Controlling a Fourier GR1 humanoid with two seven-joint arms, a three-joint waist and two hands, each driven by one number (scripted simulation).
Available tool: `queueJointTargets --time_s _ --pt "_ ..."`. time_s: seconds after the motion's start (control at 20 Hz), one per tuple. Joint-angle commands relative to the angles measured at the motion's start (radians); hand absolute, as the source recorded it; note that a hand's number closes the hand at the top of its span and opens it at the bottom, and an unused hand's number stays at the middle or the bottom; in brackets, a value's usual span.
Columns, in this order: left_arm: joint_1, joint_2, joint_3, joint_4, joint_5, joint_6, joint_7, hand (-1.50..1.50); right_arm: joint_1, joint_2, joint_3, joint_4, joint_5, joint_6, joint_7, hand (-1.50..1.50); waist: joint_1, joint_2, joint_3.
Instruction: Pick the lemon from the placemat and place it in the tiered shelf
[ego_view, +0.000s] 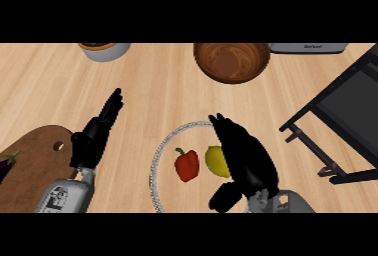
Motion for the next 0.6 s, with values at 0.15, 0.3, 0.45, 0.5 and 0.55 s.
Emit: queueJointTargets --time_s 0.15,0.3,0.45,0.5,0.55 --pt "-0.034 -0.028 0.033 0.038 -0.028 -0.012 -0.021 0.0 0.022 -0.004 -0.065 0.005 0.028 0.111 -0.024 -1.5 -0.002 0.0 0.0" --pt "0.033 -0.051 0.004 -0.034 -0.055 -0.007 0.007 0.0 0.077 0.037 -0.021 0.055 0.112 0.046 -0.064 -1.5 0.0 0.0 0.0" --pt "-0.032 -0.069 0.02 0.027 -0.08 -0.007 0.002 0.0 0.054 0.072 -0.052 0.101 0.152 0.03 -0.102 -1.5 -0.001 0.0 0.0" --pt "-0.019 -0.052 0.021 -0.071 -0.064 -0.026 0.088 0.0 0.069 0.073 -0.04 0.092 0.155 0.04 -0.1 -1.5 0.001 0.0 0.0" --pt "-0.016 -0.087 0.03 0.062 -0.081 -0.002 -0.039 0.0 0.054 0.089 -0.059 0.131 0.158 0.036 -0.122 -1.5 -0.001 0.0 0.0"
